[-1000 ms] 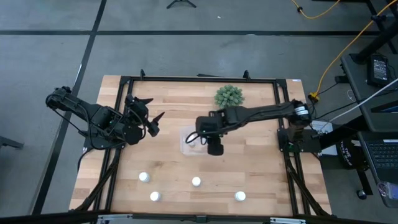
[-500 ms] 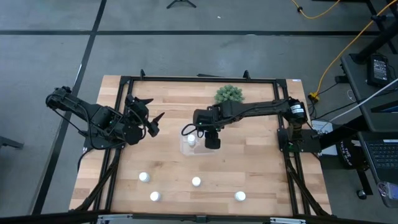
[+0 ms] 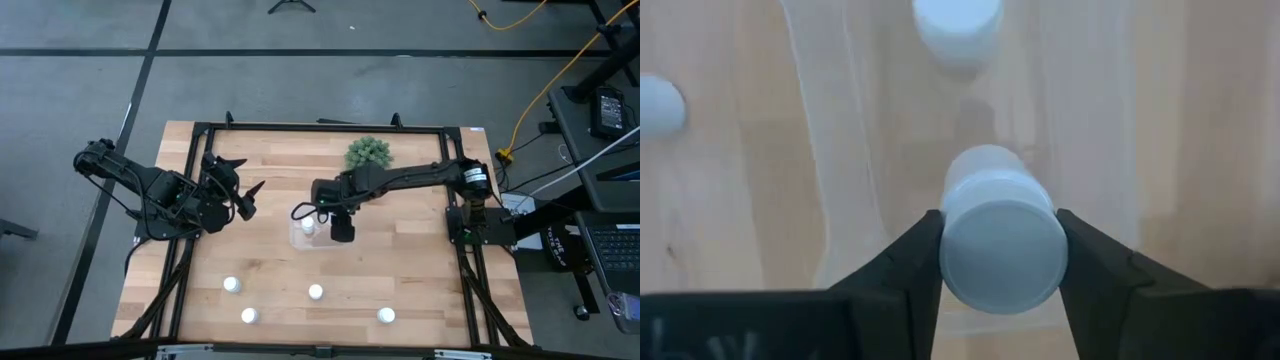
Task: Pick and place pill bottles into a basket
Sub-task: Put the white pill bottle into the transparent bin
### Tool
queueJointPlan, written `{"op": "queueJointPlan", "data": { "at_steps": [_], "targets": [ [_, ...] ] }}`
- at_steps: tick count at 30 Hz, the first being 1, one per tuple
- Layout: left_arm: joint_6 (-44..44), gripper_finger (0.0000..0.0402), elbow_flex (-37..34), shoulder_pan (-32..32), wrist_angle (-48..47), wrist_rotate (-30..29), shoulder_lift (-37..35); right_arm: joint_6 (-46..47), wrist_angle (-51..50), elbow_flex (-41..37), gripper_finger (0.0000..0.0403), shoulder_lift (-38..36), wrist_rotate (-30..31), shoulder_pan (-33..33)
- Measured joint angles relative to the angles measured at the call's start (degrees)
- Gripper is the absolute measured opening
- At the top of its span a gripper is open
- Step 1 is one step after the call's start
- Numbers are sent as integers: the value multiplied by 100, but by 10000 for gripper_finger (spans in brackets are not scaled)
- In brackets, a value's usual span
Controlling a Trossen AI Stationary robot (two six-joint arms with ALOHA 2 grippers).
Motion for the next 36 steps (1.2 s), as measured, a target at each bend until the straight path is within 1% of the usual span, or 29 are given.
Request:
{"op": "queueJointPlan", "data": {
  "at_steps": [4,9,13,20,22,26,29,32,36],
  "targets": [
    [35,347,0,0,-2,0,0,52,118,-422,155,2,-2,0],
    [140,347,0,0,-2,-2,1,97,364,-695,155,0,1,0],
    [148,347,0,0,-2,-2,-1,170,545,-822,155,0,3,0],
    [146,347,0,0,-1,-2,-1,180,693,-828,155,0,7,-63],
    [143,347,0,0,-1,-2,-1,186,686,-828,172,0,11,-100],
    [82,347,0,0,0,-2,1,296,681,-828,238,0,11,-153],
    [43,347,0,0,0,-2,0,328,671,-828,273,0,11,-155],
    [41,347,0,0,0,0,0,342,658,-828,291,0,-6,-155],
    [30,347,0,0,0,-2,1,367,305,-617,298,0,-35,-127]
  ]
}}
